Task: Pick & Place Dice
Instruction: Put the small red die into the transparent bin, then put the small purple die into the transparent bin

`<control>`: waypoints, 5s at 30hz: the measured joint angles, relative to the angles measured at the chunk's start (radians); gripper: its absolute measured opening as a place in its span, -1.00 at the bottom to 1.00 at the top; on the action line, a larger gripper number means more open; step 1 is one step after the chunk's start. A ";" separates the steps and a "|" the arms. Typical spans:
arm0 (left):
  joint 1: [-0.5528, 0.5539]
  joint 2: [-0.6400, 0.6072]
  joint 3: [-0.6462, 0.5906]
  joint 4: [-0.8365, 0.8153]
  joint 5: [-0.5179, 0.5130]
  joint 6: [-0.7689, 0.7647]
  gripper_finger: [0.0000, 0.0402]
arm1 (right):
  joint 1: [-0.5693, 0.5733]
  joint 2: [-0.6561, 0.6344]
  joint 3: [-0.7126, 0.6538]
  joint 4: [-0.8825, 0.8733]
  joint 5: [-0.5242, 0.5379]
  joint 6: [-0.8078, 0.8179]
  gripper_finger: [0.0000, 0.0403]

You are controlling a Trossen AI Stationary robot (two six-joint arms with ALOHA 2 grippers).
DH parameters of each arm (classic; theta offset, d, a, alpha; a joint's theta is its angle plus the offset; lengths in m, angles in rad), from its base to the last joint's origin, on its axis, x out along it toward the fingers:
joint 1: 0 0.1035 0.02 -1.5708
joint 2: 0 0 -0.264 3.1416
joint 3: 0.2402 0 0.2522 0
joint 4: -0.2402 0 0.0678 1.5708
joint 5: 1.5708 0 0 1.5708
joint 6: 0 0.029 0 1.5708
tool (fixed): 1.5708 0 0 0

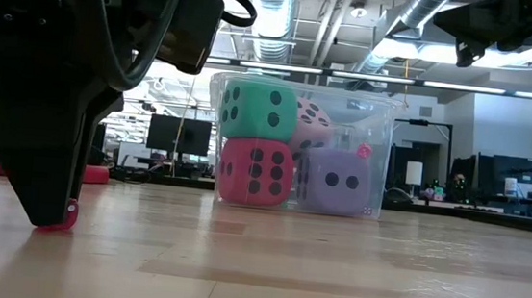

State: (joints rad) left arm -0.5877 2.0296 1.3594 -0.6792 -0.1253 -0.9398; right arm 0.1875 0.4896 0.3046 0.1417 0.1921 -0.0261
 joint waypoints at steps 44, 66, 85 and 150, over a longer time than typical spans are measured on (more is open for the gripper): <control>0.057 -0.139 0.000 -0.024 -0.071 0.098 -0.67 | 0.000 0.000 0.001 0.000 0.000 0.000 -0.97; 0.385 -0.428 0.001 0.137 -0.402 0.554 -0.67 | 0.000 0.000 0.001 0.000 0.000 0.000 -0.97; 0.614 -0.354 -0.001 0.315 -0.395 0.661 -0.67 | -0.001 0.000 0.001 0.004 0.000 -0.011 -0.97; 0.375 -0.441 0.000 0.179 -0.351 0.544 -0.99 | 0.000 0.001 0.001 0.001 0.000 -0.010 -0.97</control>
State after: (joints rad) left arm -0.2126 1.5887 1.3594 -0.4998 -0.4764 -0.3962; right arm 0.1871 0.4904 0.3054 0.1429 0.1921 -0.0366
